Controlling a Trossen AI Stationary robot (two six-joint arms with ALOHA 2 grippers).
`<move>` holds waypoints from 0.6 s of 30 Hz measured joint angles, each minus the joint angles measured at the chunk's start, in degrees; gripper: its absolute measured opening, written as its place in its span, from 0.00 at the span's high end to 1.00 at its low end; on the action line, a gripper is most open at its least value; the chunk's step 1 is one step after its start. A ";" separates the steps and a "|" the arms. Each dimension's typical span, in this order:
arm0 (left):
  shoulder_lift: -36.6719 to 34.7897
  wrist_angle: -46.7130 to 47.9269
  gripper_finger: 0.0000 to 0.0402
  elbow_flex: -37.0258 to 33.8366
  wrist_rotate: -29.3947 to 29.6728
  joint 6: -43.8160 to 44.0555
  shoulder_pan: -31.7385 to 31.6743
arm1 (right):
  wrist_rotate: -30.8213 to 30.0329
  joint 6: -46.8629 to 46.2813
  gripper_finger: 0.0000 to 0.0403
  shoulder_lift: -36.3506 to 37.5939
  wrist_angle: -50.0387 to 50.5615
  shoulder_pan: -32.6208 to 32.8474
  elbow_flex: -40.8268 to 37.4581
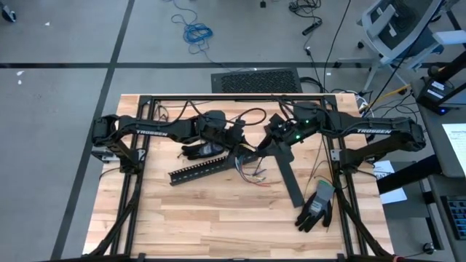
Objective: Ziptie cables
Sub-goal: Wrap the cable wires with black zip tie
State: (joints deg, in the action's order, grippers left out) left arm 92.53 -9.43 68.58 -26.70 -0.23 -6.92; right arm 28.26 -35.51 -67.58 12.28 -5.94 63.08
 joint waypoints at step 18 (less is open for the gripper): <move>0.74 -1.37 0.97 -0.23 0.04 1.50 -0.22 | 2.38 -1.14 0.69 1.47 -10.31 -2.35 0.16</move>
State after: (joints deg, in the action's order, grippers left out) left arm 93.27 -10.80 68.35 -26.65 1.27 -7.14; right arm 30.64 -36.64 -66.11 1.96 -8.29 63.23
